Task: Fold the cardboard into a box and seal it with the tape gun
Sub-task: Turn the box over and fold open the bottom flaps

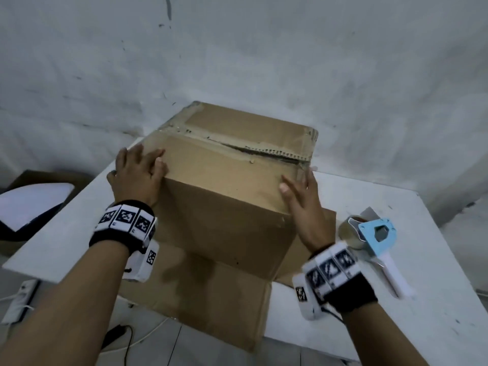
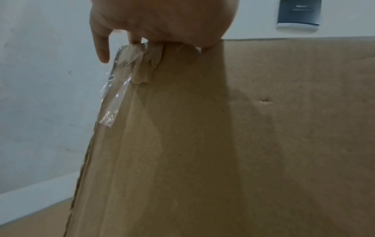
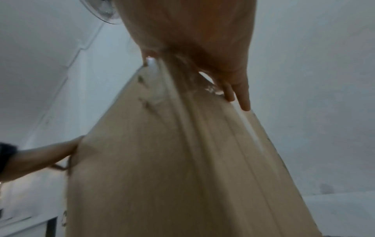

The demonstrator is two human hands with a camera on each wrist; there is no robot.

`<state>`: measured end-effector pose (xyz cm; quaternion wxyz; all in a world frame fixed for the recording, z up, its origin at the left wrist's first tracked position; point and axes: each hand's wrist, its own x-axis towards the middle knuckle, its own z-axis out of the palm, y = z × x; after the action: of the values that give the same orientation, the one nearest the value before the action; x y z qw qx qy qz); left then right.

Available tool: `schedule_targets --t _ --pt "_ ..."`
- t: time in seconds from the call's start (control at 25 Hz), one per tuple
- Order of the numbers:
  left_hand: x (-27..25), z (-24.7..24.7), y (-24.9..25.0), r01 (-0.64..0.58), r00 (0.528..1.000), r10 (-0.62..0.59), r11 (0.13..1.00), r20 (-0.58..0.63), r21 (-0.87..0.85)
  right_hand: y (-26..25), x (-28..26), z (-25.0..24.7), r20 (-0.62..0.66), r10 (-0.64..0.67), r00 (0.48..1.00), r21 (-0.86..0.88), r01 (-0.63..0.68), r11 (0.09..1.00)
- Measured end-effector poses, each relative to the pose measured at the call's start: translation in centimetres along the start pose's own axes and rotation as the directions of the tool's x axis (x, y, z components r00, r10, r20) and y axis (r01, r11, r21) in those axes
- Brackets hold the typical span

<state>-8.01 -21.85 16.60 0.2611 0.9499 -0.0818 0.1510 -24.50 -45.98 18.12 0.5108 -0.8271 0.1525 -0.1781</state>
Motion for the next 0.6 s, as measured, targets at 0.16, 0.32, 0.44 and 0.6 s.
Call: schedule_targets --t 0.16,0.32,0.44,0.6 --pt "0.4 0.4 -1.0 -0.058 0.997 0.058 0.998 -0.060 -0.008 1.4 -1.3 0.1 0.083 -0.063 0.995 -0.365 0.089 0.927" --pt "0.0 1.7 -2.1 0.014 0.997 -0.047 0.892 -0.061 -0.451 3.1 0.5 -0.9 -0.088 -0.175 0.981 -0.173 0.158 0.972" --pt "-1.2 2.7 -2.0 0.009 1.000 -0.011 0.764 0.001 -0.645 5.9 0.8 -0.5 -0.221 -0.021 0.975 0.166 0.059 0.984" --pt "-2.5 4.6 -1.8 0.253 0.965 -0.226 0.652 0.136 -0.715 11.0 -0.7 2.7 -0.127 0.316 0.940 0.300 -0.267 0.916"
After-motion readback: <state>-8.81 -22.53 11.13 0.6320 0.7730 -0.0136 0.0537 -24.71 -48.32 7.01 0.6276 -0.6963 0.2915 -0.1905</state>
